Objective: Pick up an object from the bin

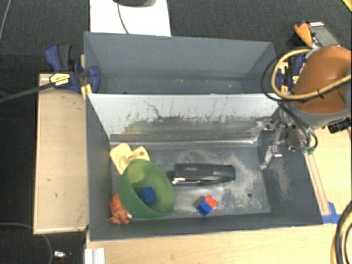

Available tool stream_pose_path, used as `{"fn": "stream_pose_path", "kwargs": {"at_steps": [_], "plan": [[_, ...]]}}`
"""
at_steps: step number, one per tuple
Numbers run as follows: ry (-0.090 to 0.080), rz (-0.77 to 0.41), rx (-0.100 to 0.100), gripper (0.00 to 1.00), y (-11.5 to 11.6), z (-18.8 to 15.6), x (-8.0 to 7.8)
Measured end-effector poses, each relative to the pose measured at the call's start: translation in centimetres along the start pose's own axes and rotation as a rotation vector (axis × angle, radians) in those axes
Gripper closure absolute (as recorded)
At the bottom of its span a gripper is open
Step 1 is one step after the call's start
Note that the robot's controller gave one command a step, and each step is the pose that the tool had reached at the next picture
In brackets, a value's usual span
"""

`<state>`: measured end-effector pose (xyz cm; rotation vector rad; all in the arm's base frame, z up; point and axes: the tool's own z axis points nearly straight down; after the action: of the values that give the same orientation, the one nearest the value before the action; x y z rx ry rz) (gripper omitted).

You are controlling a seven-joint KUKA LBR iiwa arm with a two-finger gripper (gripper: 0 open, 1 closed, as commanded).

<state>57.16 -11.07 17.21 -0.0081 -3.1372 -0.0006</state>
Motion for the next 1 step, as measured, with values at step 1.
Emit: {"fn": "stream_pose_path", "kwargs": {"at_steps": [1], "plan": [[-0.008,-0.003,0.001,0.00,0.04,-0.46,-0.19]]}}
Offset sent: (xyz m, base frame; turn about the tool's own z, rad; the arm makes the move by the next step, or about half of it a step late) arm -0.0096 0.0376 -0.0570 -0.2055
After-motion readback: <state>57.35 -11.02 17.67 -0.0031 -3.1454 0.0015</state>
